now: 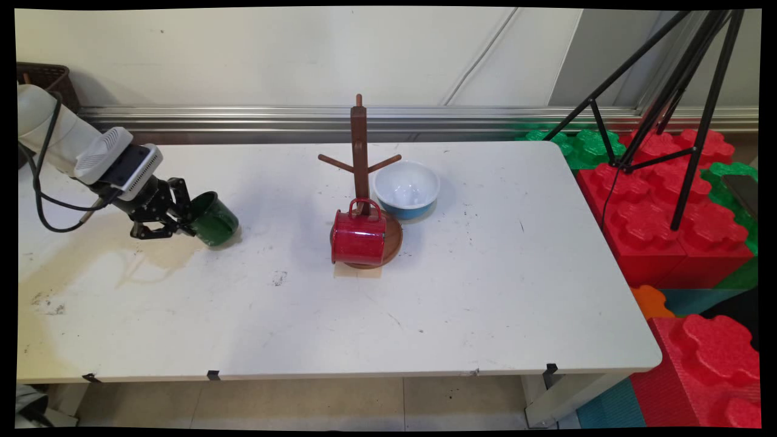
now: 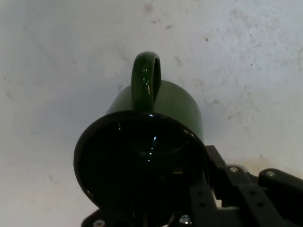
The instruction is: Place the picked object on the table
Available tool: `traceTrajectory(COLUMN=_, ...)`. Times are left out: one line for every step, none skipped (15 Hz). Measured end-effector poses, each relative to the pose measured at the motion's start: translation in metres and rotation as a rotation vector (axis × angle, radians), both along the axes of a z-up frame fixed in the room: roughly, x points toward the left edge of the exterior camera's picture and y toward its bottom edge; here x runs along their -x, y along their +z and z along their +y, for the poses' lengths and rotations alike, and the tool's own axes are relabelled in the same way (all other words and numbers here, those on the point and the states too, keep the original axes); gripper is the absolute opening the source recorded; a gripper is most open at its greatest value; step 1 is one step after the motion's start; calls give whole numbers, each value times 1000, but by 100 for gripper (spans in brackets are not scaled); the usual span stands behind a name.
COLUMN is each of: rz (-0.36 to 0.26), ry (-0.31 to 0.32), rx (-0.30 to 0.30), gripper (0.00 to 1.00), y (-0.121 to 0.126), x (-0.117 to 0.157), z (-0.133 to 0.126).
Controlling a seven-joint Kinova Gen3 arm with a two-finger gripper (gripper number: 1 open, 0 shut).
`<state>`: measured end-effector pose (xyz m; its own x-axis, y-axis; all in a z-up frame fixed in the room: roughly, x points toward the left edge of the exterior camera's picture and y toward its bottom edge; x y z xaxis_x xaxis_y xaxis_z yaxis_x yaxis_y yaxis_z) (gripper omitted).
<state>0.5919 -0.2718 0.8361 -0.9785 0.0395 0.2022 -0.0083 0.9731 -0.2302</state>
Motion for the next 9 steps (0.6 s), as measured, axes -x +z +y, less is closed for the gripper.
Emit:
traceTrajectory(rz=-4, ry=-3, rx=0, gripper=0, y=-1, x=0, z=0)
traceTrajectory(rz=-7, ry=-5, rx=-1, gripper=0, y=-2, x=0, z=0)
traceTrajectory(rz=-10, ry=-8, rx=-1, gripper=0, y=-3, x=0, z=0)
traceTrajectory(rz=-12, ry=-9, rx=-1, gripper=0, y=-4, x=0, z=-1)
traceTrajectory(rz=-15, ry=-11, rx=-1, gripper=0, y=-5, x=1, z=-1)
traceTrajectory(rz=-16, ry=-13, rx=-1, gripper=0, y=-5, x=1, z=-1)
traceTrajectory(rz=-18, ry=-15, rx=1, gripper=100, y=-6, x=1, z=-1)
traceTrajectory(rz=-19, ry=-18, rx=1, gripper=100, y=-6, x=1, z=-1)
traceTrajectory(rz=-21, ry=-21, rx=2, gripper=100, y=-7, x=1, z=-3)
